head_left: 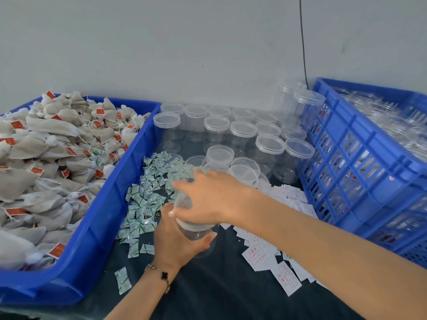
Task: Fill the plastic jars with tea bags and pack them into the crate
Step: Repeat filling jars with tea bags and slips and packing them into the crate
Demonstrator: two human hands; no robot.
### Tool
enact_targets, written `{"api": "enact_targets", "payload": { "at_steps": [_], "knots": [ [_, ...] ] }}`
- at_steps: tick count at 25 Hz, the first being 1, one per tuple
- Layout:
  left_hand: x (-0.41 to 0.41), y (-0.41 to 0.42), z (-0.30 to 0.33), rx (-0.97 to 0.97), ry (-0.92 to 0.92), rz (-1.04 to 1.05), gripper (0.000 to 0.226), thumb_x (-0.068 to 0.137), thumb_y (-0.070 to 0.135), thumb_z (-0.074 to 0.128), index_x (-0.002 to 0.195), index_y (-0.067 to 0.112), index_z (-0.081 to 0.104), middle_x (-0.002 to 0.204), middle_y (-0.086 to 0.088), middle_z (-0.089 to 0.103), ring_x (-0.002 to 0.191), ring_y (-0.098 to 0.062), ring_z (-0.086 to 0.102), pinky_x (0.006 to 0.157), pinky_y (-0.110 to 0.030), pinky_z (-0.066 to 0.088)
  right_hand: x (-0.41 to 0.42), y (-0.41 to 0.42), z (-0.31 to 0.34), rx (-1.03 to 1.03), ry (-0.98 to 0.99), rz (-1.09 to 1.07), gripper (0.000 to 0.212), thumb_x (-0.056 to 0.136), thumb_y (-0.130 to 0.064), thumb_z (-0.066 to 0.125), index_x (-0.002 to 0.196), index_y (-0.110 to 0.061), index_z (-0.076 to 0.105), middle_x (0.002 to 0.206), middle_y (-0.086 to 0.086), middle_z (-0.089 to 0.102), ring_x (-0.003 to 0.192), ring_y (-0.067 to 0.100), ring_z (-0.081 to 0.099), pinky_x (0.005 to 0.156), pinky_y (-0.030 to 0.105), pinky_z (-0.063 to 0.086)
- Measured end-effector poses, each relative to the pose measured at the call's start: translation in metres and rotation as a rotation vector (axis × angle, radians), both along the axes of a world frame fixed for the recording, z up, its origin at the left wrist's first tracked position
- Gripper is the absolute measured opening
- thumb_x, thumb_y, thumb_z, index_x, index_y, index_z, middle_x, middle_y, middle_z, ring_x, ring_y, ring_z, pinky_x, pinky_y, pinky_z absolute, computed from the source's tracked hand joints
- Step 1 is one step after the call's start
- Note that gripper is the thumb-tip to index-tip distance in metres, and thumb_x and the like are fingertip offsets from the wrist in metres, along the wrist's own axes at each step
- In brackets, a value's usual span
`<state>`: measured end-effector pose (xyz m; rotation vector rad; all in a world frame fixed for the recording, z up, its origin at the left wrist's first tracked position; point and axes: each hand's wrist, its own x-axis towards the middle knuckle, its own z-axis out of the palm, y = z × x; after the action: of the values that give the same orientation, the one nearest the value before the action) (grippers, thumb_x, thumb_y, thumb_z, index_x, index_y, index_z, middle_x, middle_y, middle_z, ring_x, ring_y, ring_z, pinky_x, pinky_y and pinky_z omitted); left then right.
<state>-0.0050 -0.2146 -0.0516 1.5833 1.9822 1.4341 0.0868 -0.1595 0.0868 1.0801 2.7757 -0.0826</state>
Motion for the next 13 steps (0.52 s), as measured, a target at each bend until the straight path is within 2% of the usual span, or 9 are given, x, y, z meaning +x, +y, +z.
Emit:
{"api": "enact_targets", "payload": {
  "at_steps": [2, 4, 5, 6, 7, 8, 9, 11, 13],
  "knots": [
    [0.001, -0.001, 0.001, 0.005, -0.031, -0.009, 0.103, 0.040, 0.069, 0.065, 0.112, -0.002, 0.051, 0.104, -0.001, 0.050, 0.087, -0.026, 0.062, 0.069, -0.044, 0.055, -0.003, -0.008, -0.003, 0.112, -0.116, -0.054, 0.074, 0.078, -0.078, 0.040, 0.123, -0.021, 0.050, 0.105, 0.007, 0.060, 0.089, 0.027, 0.053, 0.065, 0.034, 0.036],
    [0.002, -0.002, 0.000, 0.005, -0.052, -0.011, 0.105, 0.039, 0.069, 0.065, 0.115, -0.002, 0.047, 0.103, -0.004, 0.054, 0.087, -0.028, 0.062, 0.069, -0.042, 0.054, -0.003, -0.006, 0.003, 0.035, -0.134, -0.012, 0.067, 0.073, -0.074, 0.052, 0.118, -0.025, 0.050, 0.090, 0.001, 0.054, 0.086, 0.024, 0.052, 0.062, 0.032, 0.036],
    [0.001, -0.002, 0.000, 0.005, -0.059, -0.005, 0.107, 0.038, 0.070, 0.065, 0.117, -0.001, 0.045, 0.102, -0.004, 0.056, 0.087, -0.027, 0.062, 0.070, -0.040, 0.053, -0.002, -0.001, 0.008, -0.040, -0.156, 0.044, 0.062, 0.072, -0.063, 0.062, 0.122, -0.031, 0.046, 0.095, -0.001, 0.053, 0.094, 0.023, 0.051, 0.068, 0.033, 0.041],
    [0.000, -0.002, -0.001, -0.001, -0.071, -0.004, 0.108, 0.037, 0.070, 0.065, 0.119, 0.002, 0.044, 0.103, -0.003, 0.058, 0.087, -0.026, 0.062, 0.071, -0.038, 0.052, -0.002, 0.004, 0.013, -0.120, -0.184, 0.099, 0.066, 0.070, -0.050, 0.070, 0.128, -0.038, 0.040, 0.108, -0.001, 0.051, 0.107, 0.024, 0.046, 0.080, 0.038, 0.044],
    [0.000, -0.002, -0.001, -0.005, -0.084, -0.006, 0.107, 0.037, 0.070, 0.066, 0.120, 0.006, 0.042, 0.103, -0.003, 0.059, 0.088, -0.025, 0.062, 0.072, -0.037, 0.051, -0.001, 0.006, 0.016, -0.180, -0.205, 0.138, 0.077, 0.069, -0.042, 0.073, 0.134, -0.043, 0.032, 0.127, 0.000, 0.044, 0.120, 0.026, 0.036, 0.093, 0.046, 0.040],
    [0.000, -0.002, -0.002, -0.002, -0.095, -0.012, 0.103, 0.038, 0.070, 0.066, 0.118, 0.012, 0.040, 0.103, 0.000, 0.058, 0.088, -0.024, 0.061, 0.072, -0.037, 0.051, 0.000, 0.005, 0.016, -0.203, -0.192, 0.141, 0.085, 0.069, -0.045, 0.073, 0.138, -0.045, 0.024, 0.142, 0.001, 0.033, 0.131, 0.028, 0.025, 0.102, 0.053, 0.032],
    [0.000, -0.002, -0.003, 0.009, -0.101, -0.021, 0.097, 0.039, 0.070, 0.066, 0.114, 0.016, 0.037, 0.101, 0.005, 0.056, 0.088, -0.022, 0.060, 0.072, -0.035, 0.051, -0.001, 0.003, 0.013, -0.186, -0.157, 0.106, 0.090, 0.070, -0.058, 0.067, 0.143, -0.044, 0.017, 0.149, 0.002, 0.025, 0.136, 0.031, 0.019, 0.104, 0.057, 0.027],
    [0.000, -0.003, -0.003, 0.023, -0.106, -0.047, 0.090, 0.042, 0.069, 0.066, 0.110, 0.021, 0.032, 0.100, 0.011, 0.050, 0.088, -0.019, 0.059, 0.070, -0.030, 0.050, -0.006, -0.005, -0.001, -0.034, -0.137, 0.016, 0.095, 0.071, -0.083, 0.042, 0.148, -0.035, 0.013, 0.143, 0.014, 0.036, 0.128, 0.036, 0.037, 0.095, 0.051, 0.037],
    [0.000, -0.003, -0.003, 0.022, -0.107, -0.050, 0.089, 0.043, 0.066, 0.067, 0.111, 0.021, 0.033, 0.101, 0.001, 0.055, 0.088, -0.022, 0.061, 0.068, -0.036, 0.054, -0.011, -0.012, -0.012, 0.079, -0.194, -0.040, 0.093, 0.074, -0.083, 0.035, 0.143, -0.022, 0.027, 0.122, 0.017, 0.051, 0.099, 0.033, 0.052, 0.074, 0.039, 0.043]
  ]
}}
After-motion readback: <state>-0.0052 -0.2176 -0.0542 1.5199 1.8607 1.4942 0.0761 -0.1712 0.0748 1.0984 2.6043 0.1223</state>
